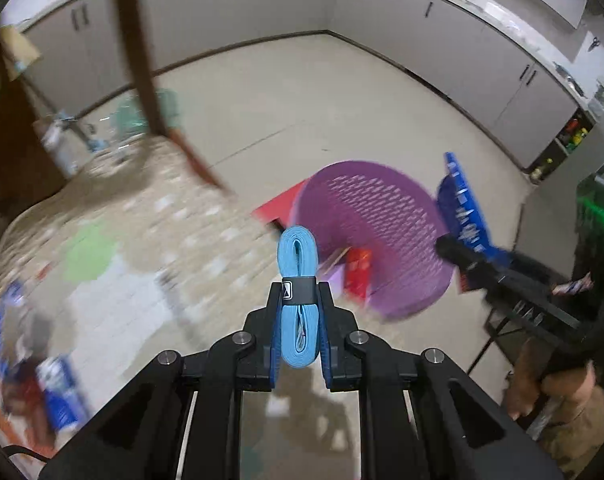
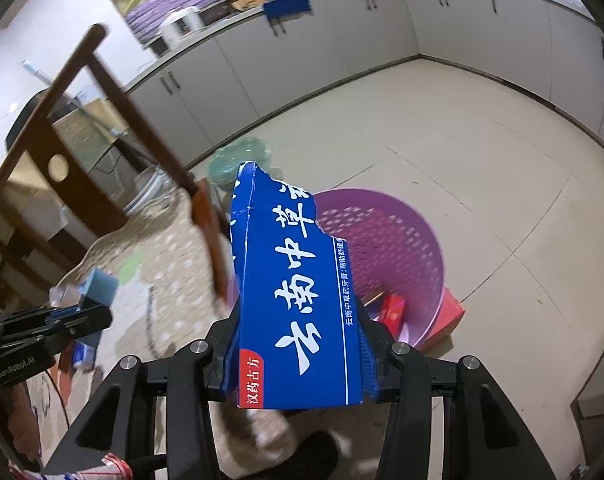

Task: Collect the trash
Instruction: 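Carry box and strap to the wastebasket and open both tools over it, then grasp the tissue pack with the right tool while the left tool grasps the white plastic bag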

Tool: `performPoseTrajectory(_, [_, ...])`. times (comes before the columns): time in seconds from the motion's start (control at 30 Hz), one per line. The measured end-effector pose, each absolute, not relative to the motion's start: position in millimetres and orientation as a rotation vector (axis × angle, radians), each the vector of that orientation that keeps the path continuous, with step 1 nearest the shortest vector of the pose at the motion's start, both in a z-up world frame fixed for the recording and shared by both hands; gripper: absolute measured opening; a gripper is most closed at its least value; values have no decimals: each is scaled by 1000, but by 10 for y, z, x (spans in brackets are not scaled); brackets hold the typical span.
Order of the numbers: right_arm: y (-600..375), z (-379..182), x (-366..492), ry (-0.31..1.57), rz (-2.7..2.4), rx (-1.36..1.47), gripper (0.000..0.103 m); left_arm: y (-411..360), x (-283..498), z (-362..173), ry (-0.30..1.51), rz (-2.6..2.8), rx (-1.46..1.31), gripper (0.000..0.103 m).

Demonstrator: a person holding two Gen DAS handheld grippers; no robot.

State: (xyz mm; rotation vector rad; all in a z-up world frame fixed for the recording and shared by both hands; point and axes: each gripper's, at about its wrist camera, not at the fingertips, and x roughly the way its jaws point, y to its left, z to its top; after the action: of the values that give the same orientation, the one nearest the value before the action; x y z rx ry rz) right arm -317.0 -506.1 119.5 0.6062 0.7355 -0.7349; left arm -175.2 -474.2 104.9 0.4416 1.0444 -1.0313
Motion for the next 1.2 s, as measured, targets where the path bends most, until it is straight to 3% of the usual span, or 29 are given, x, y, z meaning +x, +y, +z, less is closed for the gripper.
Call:
performPoseTrajectory(0.23, [-5460, 983, -3129, 756, -752, 648, 51, -5299, -1712, 836, 1095, -1099, 402, 19])
performPoseTrajectory(0.3, [-5498, 944, -3096, 762, -754, 644, 51, -5363, -1698, 807, 1100, -1111, 389, 41])
performPoseTrajectory(0.37, [-5523, 927, -3091, 763, -757, 643, 52, -5362, -1705, 825, 1088, -1118, 366, 56])
performPoseTrajectory(0.4, [-5533, 928, -3099, 762, -760, 643, 54, -5341, -1711, 848, 1078, -1125, 353, 58])
performPoseTrajectory(0.47, [-5533, 942, -3126, 757, -762, 645, 63, -5307, -1728, 880, 1072, -1135, 355, 59])
performPoseTrajectory(0.83, [-5287, 1049, -3160, 751, -772, 614, 67, -4623, -1904, 1046, 1019, -1084, 363, 61])
performPoseTrajectory(1.2, [-4623, 1293, -2753, 787, -686, 518, 72, -2952, -1369, 1236, 969, -846, 255, 65])
